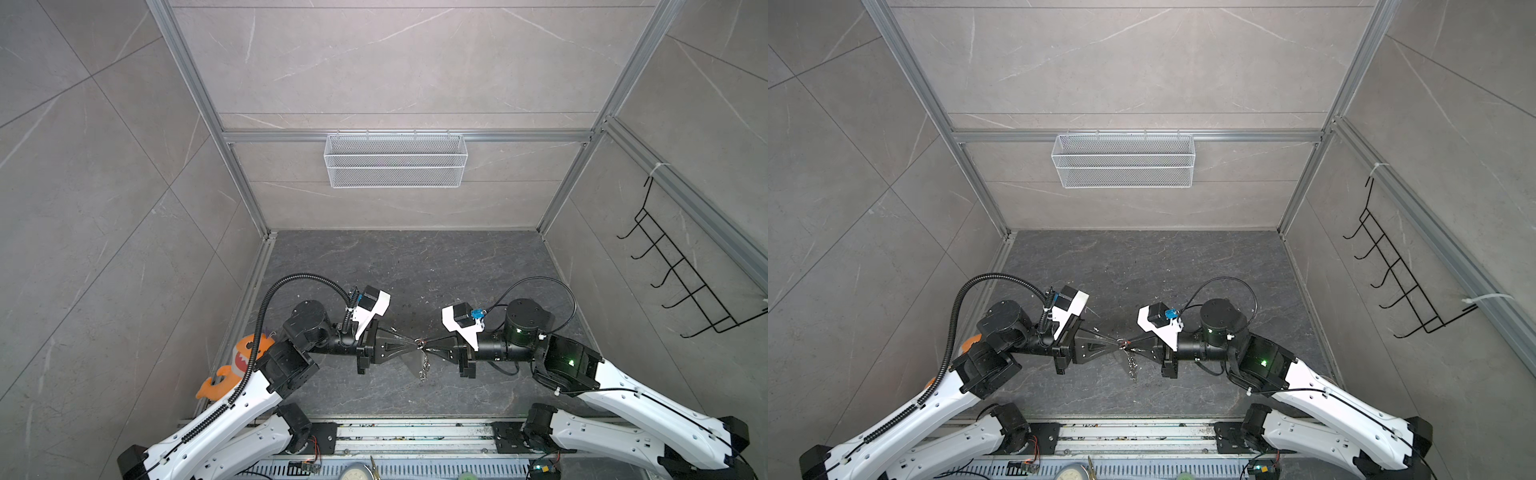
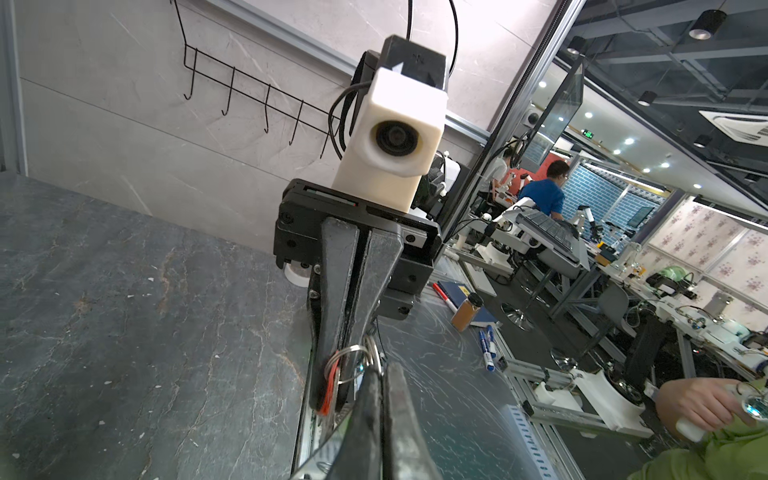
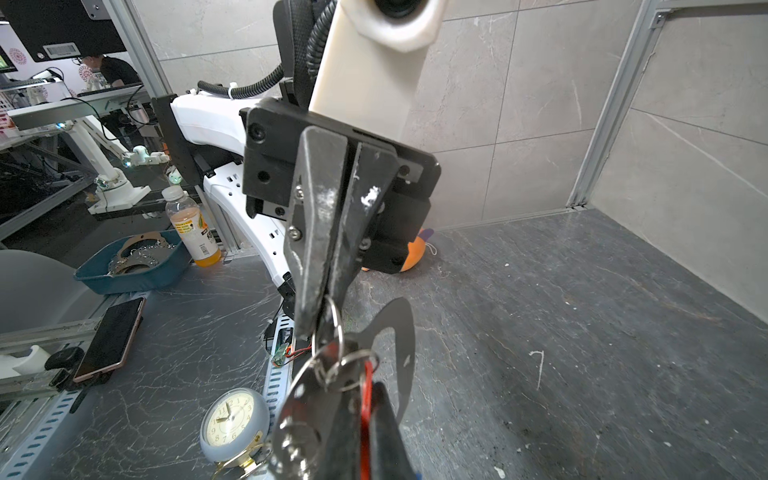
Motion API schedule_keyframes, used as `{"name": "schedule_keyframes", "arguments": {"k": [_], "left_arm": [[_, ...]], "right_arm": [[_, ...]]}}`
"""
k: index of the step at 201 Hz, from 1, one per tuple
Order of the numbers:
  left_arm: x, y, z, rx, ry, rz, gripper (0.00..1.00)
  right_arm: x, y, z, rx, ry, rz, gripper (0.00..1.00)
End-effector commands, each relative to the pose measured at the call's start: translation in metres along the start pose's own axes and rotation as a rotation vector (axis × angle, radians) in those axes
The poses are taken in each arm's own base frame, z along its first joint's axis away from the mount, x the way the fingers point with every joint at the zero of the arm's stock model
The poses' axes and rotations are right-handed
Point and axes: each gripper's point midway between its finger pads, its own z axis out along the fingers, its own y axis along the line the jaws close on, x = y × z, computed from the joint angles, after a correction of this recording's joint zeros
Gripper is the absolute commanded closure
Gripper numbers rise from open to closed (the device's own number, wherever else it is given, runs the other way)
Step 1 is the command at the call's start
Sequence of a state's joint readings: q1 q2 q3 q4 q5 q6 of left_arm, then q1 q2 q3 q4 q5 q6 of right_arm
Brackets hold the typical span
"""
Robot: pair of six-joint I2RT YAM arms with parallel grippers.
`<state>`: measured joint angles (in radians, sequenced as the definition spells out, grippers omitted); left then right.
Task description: Remove the keys from the keyring
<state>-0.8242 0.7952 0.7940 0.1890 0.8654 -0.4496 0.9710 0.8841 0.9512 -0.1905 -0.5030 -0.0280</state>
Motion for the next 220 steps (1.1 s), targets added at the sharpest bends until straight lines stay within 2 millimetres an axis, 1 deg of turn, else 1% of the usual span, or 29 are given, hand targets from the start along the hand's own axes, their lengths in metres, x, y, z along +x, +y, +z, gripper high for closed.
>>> {"name": "schedule_keyframes", "arguments": {"k": [1,42,74,103,121,132,150,167,190,220], "left_arm": [[-0.027,-0.021,-0.007,0.027,-0.111,0.111,1.0],[-0.035,-0.007,-0.011,-0.046,-0.197,0.122,1.0],[-0.038,-0.003,-0.012,-0.065,-0.231,0.148,1.0],[-0.032,-0.001,-0.011,-0.075,-0.205,0.179,1.0],[-0.026,0.0,-0.011,-0.079,-0.177,0.197,1.0],[-0.024,-0.002,-0.011,-0.075,-0.167,0.202,1.0],[-0.022,-0.002,-0.011,-0.071,-0.151,0.201,1.0],[-0.02,-0.003,-0.012,-0.073,-0.142,0.204,1.0],[-0.019,-0.005,-0.014,-0.078,-0.136,0.213,1.0],[-0.019,-0.008,-0.016,-0.074,-0.14,0.231,1.0]], "right_arm": [[0.0,-0.003,0.002,0.003,0.008,-0.001,1.0],[0.005,-0.003,0.008,-0.007,0.002,0.028,1.0],[0.014,-0.002,0.015,-0.023,0.014,0.053,1.0],[0.019,-0.004,0.018,-0.014,0.017,0.083,1.0],[0.016,-0.006,0.015,0.007,0.007,0.097,1.0],[0.014,-0.008,0.012,0.028,0.003,0.107,0.93],[0.008,-0.009,0.006,0.053,-0.002,0.12,0.75],[0.003,-0.009,-0.002,0.077,-0.011,0.12,0.64],[-0.008,-0.008,-0.015,0.106,-0.04,0.102,0.59],[-0.034,0.0,-0.03,0.099,-0.131,0.068,0.55]]}}
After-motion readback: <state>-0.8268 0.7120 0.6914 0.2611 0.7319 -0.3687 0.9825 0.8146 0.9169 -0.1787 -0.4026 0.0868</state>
